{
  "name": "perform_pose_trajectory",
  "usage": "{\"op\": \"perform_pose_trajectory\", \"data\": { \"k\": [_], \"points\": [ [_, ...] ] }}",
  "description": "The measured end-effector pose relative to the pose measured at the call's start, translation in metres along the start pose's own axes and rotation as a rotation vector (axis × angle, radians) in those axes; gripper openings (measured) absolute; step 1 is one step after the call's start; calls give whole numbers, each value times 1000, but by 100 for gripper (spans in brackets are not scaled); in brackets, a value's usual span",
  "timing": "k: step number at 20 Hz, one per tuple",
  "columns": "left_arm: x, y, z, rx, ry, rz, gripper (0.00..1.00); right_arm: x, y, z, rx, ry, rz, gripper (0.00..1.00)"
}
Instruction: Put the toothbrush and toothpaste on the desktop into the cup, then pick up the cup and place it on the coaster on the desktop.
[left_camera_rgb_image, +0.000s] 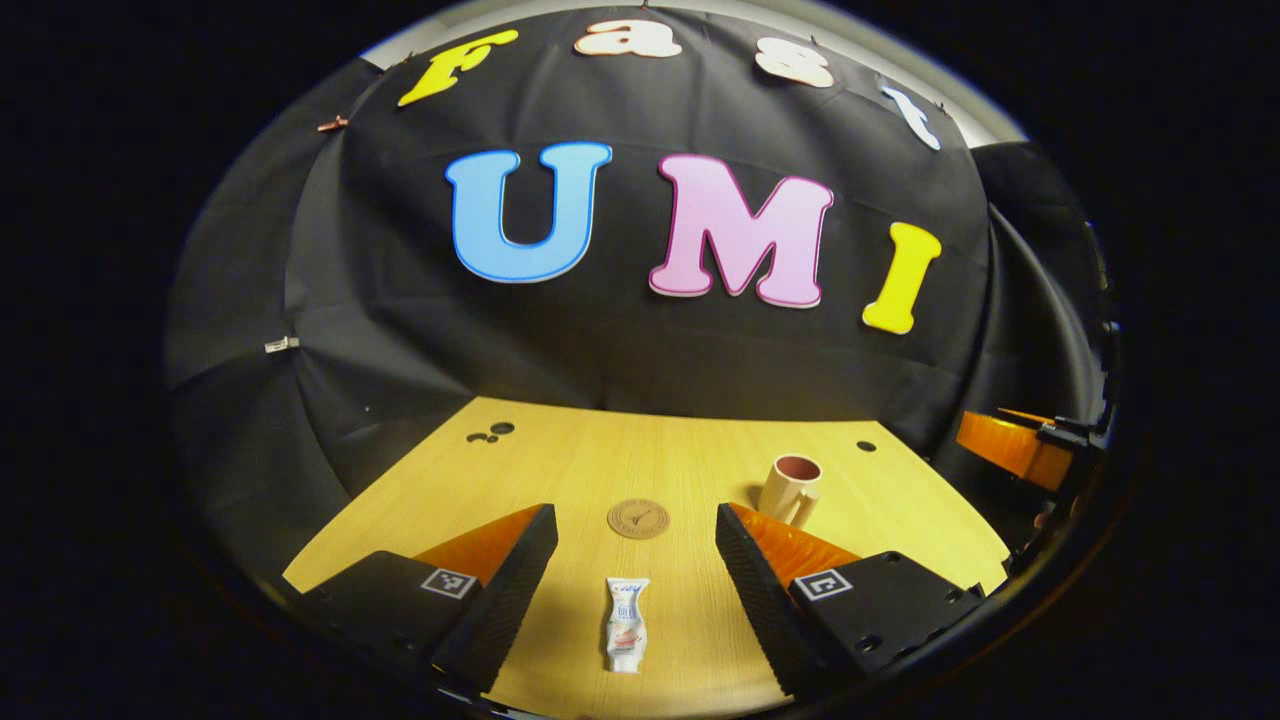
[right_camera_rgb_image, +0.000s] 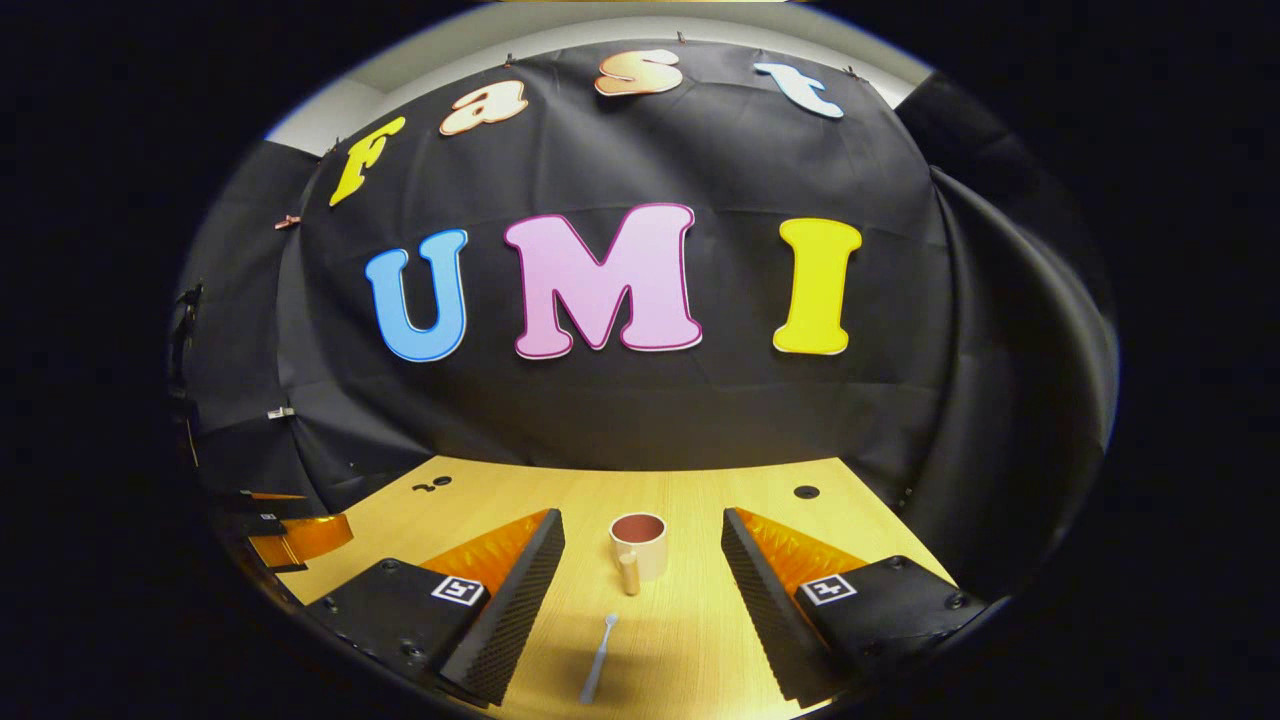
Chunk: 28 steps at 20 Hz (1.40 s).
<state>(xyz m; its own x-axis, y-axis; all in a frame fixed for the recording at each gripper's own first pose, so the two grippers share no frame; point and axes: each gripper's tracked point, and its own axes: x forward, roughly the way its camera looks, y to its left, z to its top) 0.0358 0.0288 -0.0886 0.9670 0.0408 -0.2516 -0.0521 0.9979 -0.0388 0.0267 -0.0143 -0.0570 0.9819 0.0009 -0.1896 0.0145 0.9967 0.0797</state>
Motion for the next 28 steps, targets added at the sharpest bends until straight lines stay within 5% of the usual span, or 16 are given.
{"op": "perform_pose_trajectory", "data": {
  "k": [15,28],
  "points": [
    [79,1,-161,-66,515,9,99,32,-34,-80,72,259,110,96],
    [123,11,-204,33,763,41,82,17,-29,-143,129,455,165,98]
  ]
}}
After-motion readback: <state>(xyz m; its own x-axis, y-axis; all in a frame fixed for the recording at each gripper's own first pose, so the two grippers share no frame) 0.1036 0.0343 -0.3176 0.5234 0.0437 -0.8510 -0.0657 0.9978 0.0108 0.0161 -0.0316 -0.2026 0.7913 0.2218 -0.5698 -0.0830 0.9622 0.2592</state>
